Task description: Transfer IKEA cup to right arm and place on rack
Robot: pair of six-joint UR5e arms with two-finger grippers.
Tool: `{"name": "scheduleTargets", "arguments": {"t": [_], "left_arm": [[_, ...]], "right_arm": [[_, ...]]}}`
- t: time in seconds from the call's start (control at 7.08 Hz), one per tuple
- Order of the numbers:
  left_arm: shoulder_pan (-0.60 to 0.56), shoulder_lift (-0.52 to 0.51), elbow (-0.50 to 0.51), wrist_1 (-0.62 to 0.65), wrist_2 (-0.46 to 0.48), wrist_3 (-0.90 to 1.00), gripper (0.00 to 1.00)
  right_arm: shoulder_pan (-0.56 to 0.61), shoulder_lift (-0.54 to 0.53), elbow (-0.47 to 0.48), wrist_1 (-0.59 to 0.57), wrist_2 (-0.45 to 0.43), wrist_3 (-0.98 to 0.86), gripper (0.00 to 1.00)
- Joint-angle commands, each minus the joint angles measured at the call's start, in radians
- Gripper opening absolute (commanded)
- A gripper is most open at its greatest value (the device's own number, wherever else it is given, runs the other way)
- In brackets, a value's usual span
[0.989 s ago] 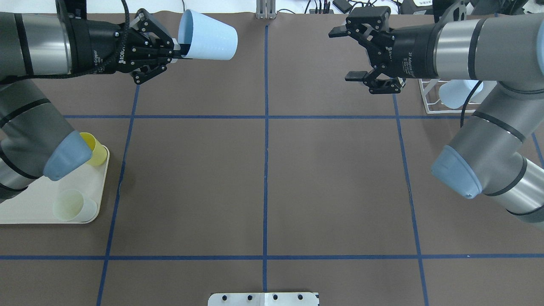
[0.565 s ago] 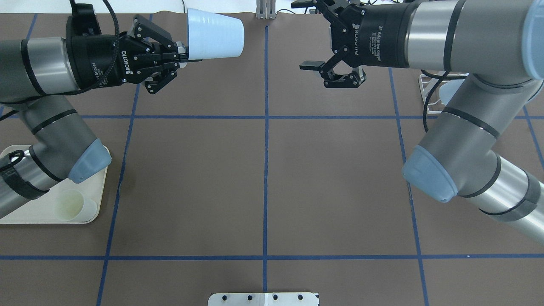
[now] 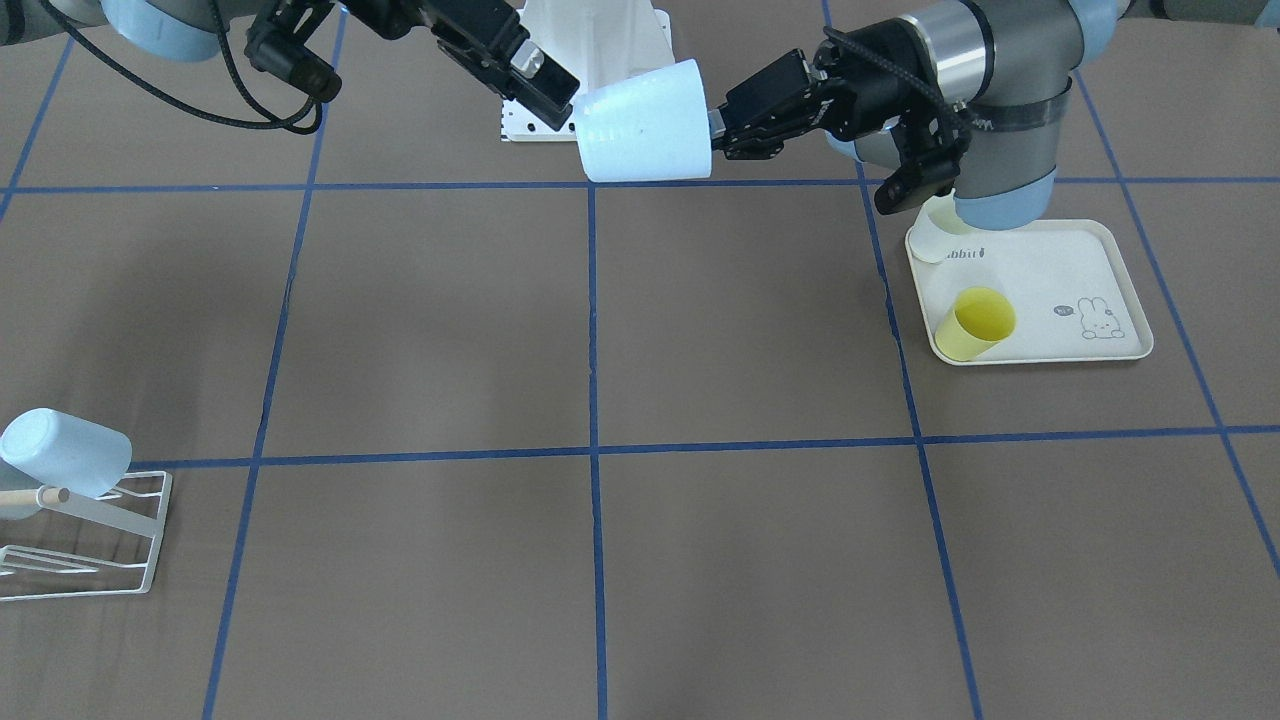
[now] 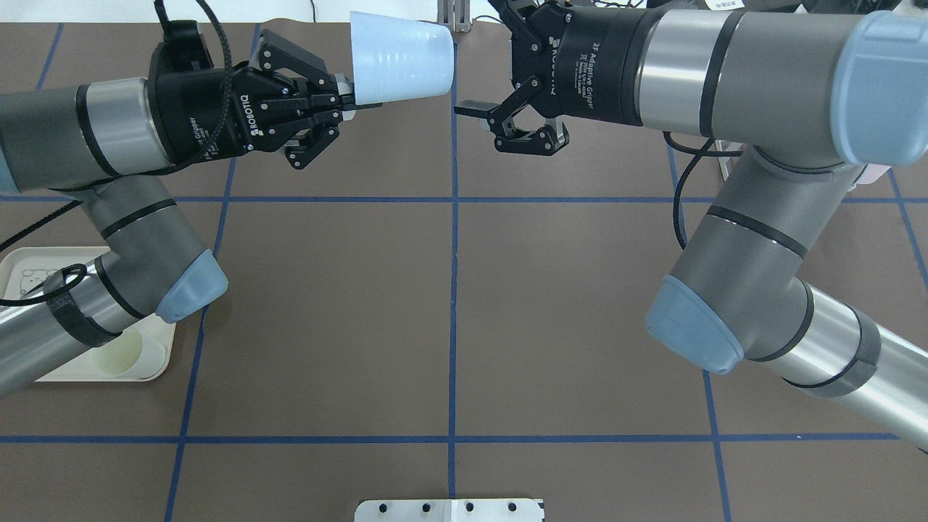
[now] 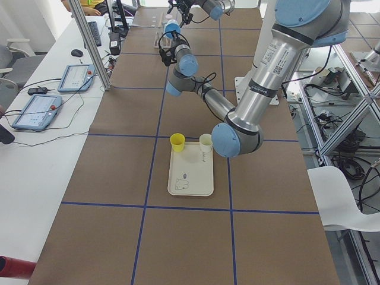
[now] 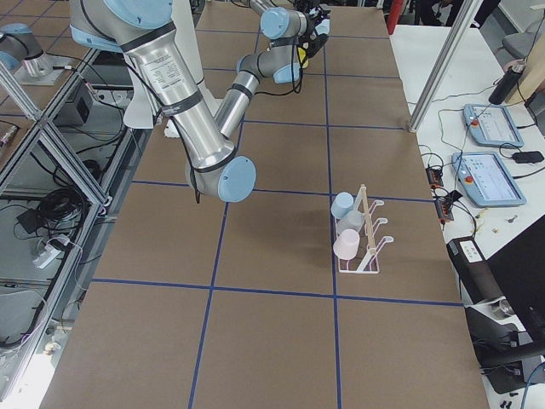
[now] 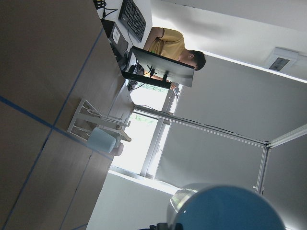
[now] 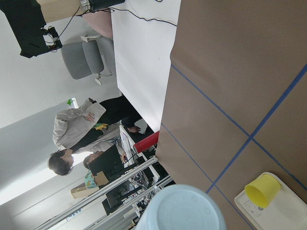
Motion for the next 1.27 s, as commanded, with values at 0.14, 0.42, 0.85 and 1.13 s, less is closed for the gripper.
{"name": "scheduleTargets", "arguments": {"t": [0.14, 0.42, 0.85, 1.13], "left_arm": [[0.020, -0.033, 0.001, 0.001, 0.001, 0.000, 0.00], [0.021, -0.044, 0.004, -0.001, 0.003, -0.001, 0.00], [0.023, -0.045, 0.004, -0.001, 0.003, -0.001, 0.00], [0.021, -0.047, 0.002, -0.001, 0.003, -0.001, 0.00]], "right_arm": [[-0.002, 0.002, 0.000, 0.000, -0.002, 0.002, 1.00], [-0.002, 0.002, 0.000, 0.000, -0.002, 0.002, 1.00], [-0.004, 0.002, -0.002, 0.000, -0.014, 0.016, 0.92], [-0.007, 0.002, 0.001, 0.000, -0.018, 0.032, 0.57]]}}
